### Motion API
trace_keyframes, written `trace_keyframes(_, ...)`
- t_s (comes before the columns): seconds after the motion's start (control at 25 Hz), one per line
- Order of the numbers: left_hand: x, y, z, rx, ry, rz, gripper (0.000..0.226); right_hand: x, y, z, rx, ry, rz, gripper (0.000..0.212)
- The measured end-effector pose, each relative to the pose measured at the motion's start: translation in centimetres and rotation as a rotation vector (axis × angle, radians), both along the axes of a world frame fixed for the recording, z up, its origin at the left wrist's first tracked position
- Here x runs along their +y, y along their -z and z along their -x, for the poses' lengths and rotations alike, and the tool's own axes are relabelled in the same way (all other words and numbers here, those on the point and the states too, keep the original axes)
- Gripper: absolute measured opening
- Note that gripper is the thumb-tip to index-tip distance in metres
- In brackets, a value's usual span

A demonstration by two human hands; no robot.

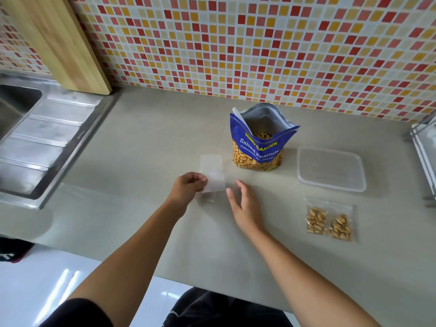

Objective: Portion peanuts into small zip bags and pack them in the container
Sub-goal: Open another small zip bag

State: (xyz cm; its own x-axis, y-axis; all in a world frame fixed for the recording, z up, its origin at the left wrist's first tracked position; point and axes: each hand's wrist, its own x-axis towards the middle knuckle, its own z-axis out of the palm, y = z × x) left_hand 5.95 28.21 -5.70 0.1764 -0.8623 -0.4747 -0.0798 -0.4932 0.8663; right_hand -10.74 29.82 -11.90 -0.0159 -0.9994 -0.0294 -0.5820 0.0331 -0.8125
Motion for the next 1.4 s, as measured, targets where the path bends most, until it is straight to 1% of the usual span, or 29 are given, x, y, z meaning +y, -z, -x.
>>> trace_keyframes(0.08,0.3,-0.2,0.4,0.047,0.007,0.006,0.007,-0.2,-1.1,-0.7,-0.343,0.014,-0.182,0.049)
trace_keyframes(0.12,0.3,-0.3,0.6,0.055,0.015,0.003,0.008,-0.4,-1.5,-1.1,-0.460,0.045,-0.227,0.044)
trace_keyframes(0.2,0.3,-0.4,0.8,0.060,0.051,-0.007,0.009,-0.8,-2.0,-1.5,-0.542,0.121,-0.196,0.032)
trace_keyframes(0.28,0.2,-0.4,0.8,0.067,0.071,-0.021,0.003,-1.3,-2.4,-1.5,-0.523,0.140,-0.140,0.018)
trace_keyframes(0.32,0.1,-0.4,0.8,0.089,0.060,-0.017,0.008,-1.5,-2.5,-1.2,-0.500,0.122,-0.128,0.015)
trace_keyframes(0.4,0.0,-0.5,0.6,0.184,-0.021,0.012,0.024,-1.6,-2.8,-0.4,-0.457,0.053,-0.115,0.013)
trace_keyframes(0.44,-0.1,-0.6,0.5,0.230,-0.064,0.037,0.026,-1.7,-3.0,0.0,-0.441,0.020,-0.110,0.013)
trace_keyframes(0.52,-0.2,-1.1,0.1,0.286,-0.099,0.083,0.020,-1.7,-3.3,0.9,-0.429,-0.006,-0.104,0.013)
trace_keyframes(0.64,-0.1,-1.6,-0.2,0.274,-0.023,0.088,0.016,-2.0,-3.5,1.7,-0.462,0.081,-0.125,0.009)
trace_keyframes(0.72,0.0,-1.7,-0.1,0.285,0.033,0.073,0.017,-2.1,-3.9,1.8,-0.554,0.149,-0.184,0.003)
trace_keyframes(0.84,0.2,-1.8,0.3,0.326,0.054,0.070,0.010,-2.1,-4.6,1.6,-0.690,0.142,-0.215,0.013)
trace_keyframes(0.92,0.2,-1.7,0.5,0.396,0.024,0.068,0.014,-2.0,-5.2,1.6,-0.731,0.133,-0.200,0.020)
trace_keyframes(1.04,0.1,-1.7,0.7,0.474,-0.010,0.067,0.018,-1.9,-5.5,1.9,-0.727,0.136,-0.187,0.022)
trace_keyframes(1.4,0.1,-2.0,1.3,0.485,0.011,0.033,0.015,-1.7,-5.9,2.7,-0.680,0.118,-0.162,0.021)
